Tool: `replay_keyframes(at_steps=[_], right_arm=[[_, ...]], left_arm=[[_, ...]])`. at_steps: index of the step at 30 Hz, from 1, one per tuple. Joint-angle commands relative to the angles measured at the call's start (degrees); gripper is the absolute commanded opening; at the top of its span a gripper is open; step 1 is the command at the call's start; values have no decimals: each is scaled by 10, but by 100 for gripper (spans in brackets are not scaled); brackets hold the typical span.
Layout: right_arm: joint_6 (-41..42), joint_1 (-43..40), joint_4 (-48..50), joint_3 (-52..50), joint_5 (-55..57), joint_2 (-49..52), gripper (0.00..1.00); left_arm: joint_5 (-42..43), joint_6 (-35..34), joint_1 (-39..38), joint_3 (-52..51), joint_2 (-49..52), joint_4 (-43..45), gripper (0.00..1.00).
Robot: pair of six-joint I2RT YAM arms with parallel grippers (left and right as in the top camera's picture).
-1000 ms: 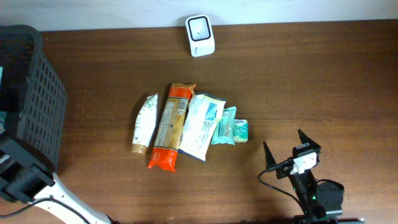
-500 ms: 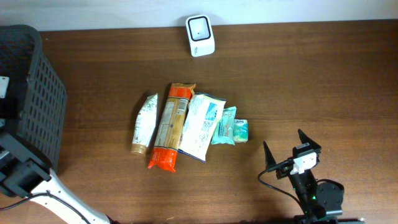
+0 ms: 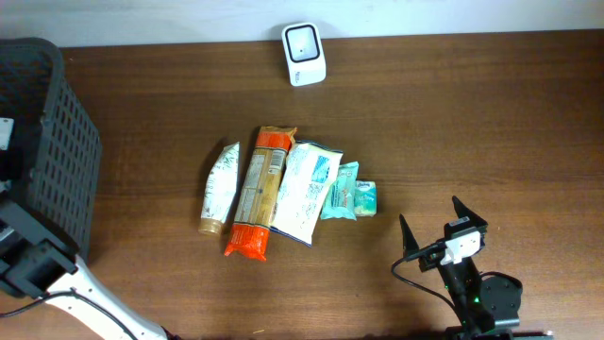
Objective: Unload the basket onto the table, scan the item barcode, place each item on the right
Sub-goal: 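Pick another small green tissue pack with the left gripper, place right of items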
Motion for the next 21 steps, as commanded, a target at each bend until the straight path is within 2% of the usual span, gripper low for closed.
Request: replay_keyframes(at_steps=[1,5,12,16,21], right_arm=[[6,-4,-1,-4,-3,-3,99],[6,-4,-1,-4,-3,-3,99],[6,-4,-1,-4,-3,-3,99],[6,-4,-1,-4,-3,-3,98],[6,-4,-1,-4,-3,-3,99]], left_arm=[[-20,-26,-14,1,-17,-4,0],[-20,-72,-37,2,-91,4,0],[-17,-234,-95,2,-266,1,0],[-13,-290,-176,2,-368,-25,0],[19,-342,-325,2,-428,-155,0]])
